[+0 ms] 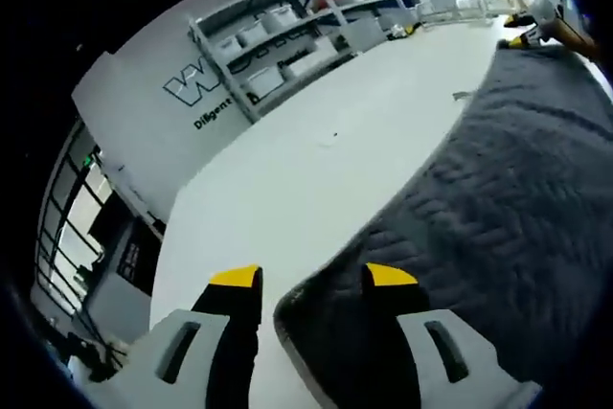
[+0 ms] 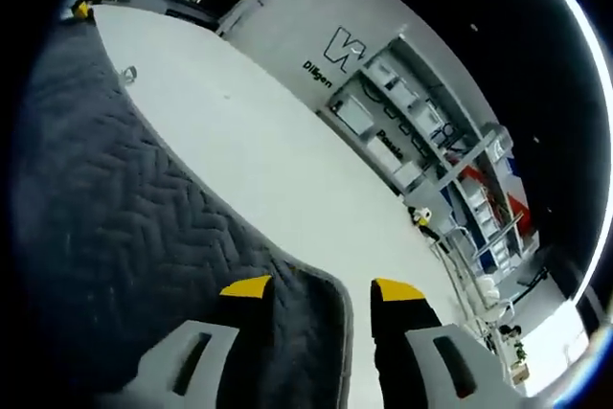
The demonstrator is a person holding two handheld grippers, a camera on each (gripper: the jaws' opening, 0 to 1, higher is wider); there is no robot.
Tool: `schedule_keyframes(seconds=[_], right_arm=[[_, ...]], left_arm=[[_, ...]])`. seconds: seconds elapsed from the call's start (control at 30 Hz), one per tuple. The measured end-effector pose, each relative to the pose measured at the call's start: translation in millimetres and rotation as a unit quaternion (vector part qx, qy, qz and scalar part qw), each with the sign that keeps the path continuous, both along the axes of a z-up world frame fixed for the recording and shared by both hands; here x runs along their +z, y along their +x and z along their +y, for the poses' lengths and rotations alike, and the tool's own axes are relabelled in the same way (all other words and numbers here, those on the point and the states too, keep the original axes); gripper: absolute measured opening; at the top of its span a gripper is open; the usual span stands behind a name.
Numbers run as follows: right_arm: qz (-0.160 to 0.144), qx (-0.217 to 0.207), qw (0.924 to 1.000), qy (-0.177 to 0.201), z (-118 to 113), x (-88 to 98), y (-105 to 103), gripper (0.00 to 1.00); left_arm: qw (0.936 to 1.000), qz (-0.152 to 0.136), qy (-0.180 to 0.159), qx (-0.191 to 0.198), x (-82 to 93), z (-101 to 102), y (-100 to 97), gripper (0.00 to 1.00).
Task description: Open the folded towel by lifting each exposed corner and separating the folded layers until the towel lies flat within the target outline without major curled edges
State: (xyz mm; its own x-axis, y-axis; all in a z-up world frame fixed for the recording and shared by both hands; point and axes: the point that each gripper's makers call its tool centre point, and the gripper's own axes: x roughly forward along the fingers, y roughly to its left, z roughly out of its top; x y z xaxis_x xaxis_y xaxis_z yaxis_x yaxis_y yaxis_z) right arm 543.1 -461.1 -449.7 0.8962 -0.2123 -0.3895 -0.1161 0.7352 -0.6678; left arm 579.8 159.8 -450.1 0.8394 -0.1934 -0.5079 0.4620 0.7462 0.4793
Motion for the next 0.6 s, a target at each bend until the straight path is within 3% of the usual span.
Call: schedule_keyframes(seconds=[0.07, 0.17, 0.3, 0.4, 0.6], right_arm=[[0.008, -0.009, 0.9999, -0.003, -2, -0.9, -2, 0.58], [0.004, -0.002, 0.9998, 0.020, 2, 5.1, -6, 0.66], [0.021, 0.011, 0.9993, 0.030, 7, 8.2, -12, 0.86], [0.038, 0.027, 0.9981, 0.041, 13, 9.1, -21, 1.00], [0.048, 0.039, 0.9961, 0.063, 13, 16.5, -42, 0.99]], left_arm=[[1.0000, 0.008, 0.000, -0.001, -2.9, 0, -2.6, 0.53], [0.9999, 0.002, -0.005, 0.016, -1.5, 8, -5.1, 0.72], [0.9944, 0.046, -0.085, 0.044, -8.7, 11, -12.3, 0.99], [0.9936, 0.047, -0.098, 0.029, -7.5, 11, -20.0, 0.99], [0.9926, 0.064, -0.102, 0.016, -4.9, 14, -39.1, 0.99]])
